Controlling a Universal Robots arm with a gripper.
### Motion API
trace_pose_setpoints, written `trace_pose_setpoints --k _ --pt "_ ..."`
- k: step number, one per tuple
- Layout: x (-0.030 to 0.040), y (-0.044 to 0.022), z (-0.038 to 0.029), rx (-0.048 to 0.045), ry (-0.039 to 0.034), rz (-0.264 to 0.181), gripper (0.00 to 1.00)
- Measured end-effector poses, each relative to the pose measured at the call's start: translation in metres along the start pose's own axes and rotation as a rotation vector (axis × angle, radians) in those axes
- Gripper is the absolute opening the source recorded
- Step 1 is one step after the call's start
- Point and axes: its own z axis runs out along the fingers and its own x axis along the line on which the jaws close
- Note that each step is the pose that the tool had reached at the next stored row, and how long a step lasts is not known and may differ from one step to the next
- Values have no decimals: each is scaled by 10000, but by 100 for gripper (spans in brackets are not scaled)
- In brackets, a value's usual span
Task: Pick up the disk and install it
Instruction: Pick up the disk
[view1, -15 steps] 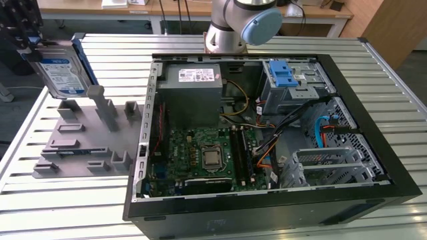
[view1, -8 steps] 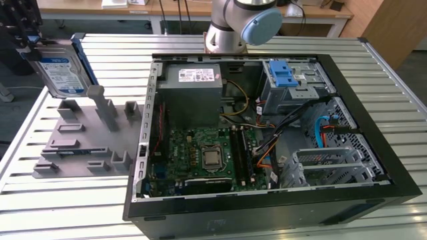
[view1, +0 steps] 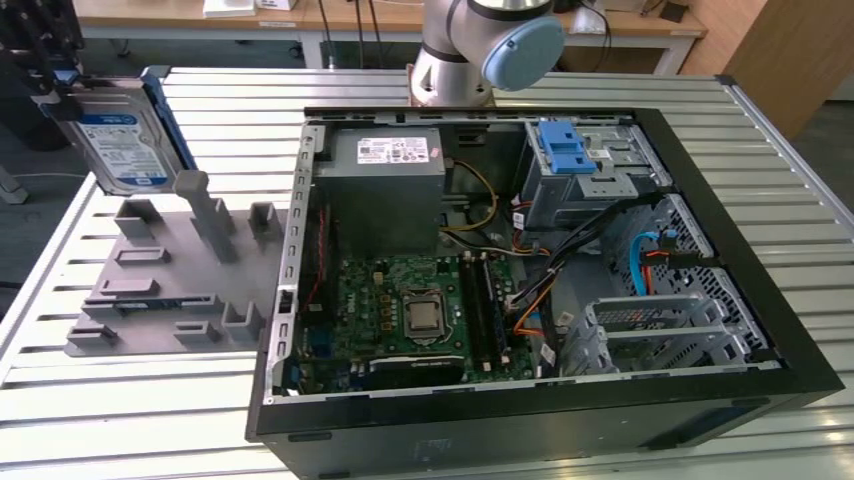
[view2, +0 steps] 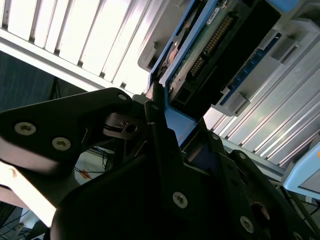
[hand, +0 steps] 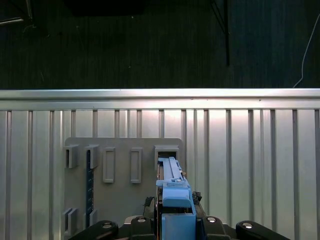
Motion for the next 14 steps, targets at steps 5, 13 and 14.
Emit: trace_pose_setpoints --k 5,13,14 --pt "0 0 -17 2 -1 0 36" --pt "0 0 -43 1 0 0 36" --pt "0 0 -46 0 -1 0 36"
